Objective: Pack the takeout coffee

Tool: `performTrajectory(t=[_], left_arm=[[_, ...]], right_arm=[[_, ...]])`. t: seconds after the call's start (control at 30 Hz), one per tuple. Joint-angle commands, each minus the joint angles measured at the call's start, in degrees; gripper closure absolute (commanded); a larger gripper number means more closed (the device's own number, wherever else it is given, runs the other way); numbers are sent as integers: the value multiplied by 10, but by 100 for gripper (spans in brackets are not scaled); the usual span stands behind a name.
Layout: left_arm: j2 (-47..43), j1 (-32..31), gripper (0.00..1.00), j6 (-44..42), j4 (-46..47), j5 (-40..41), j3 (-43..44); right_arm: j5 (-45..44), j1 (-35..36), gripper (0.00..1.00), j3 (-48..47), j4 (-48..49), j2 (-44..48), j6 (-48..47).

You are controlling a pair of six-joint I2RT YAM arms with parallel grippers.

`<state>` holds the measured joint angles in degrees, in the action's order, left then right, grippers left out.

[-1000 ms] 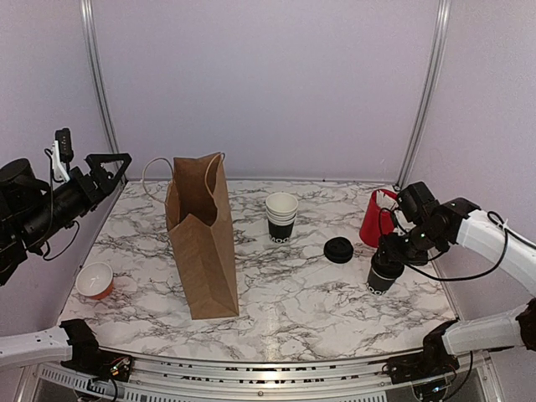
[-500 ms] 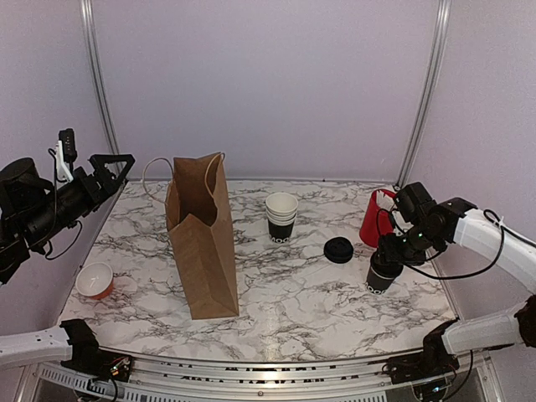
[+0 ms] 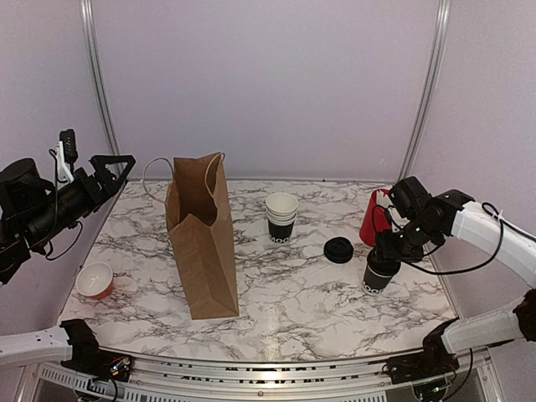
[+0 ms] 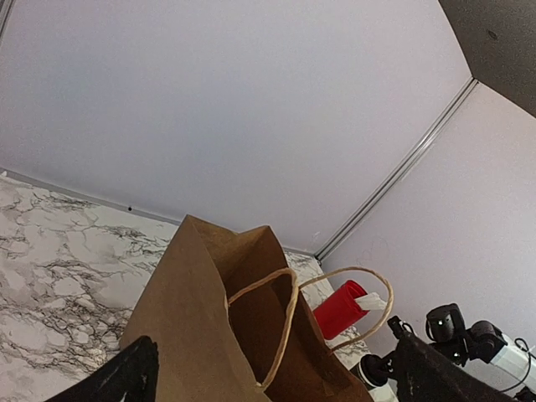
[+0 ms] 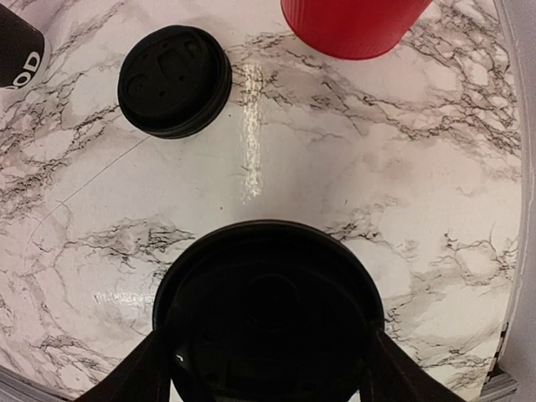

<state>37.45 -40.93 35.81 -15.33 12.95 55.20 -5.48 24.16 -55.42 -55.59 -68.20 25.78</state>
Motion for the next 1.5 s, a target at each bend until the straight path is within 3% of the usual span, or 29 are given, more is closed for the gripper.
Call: performTrajectory(t=[0.0,0.27,0.47,0.8,1.27,1.47], left_arm=[[0,2,1,0,-5,-2,-3],[17,1,1,0,-27,-6,1],[58,2,3,3,-95,-19,49],[114,2,25,14,-129,-163,77],[193,0,48,14,-178,-165,92],[208,0,70,8,-180,-156,99]], right_arm=[[-6,25,50,-73,-35,-3,18],[26,73,51,-174,-48,-4,30],[67,86,51,-241,-35,-6,26],[126,87,51,-372,-3,-62,-6],[176,93,50,-502,64,-155,-43],[187,95,50,-498,88,-167,-49]])
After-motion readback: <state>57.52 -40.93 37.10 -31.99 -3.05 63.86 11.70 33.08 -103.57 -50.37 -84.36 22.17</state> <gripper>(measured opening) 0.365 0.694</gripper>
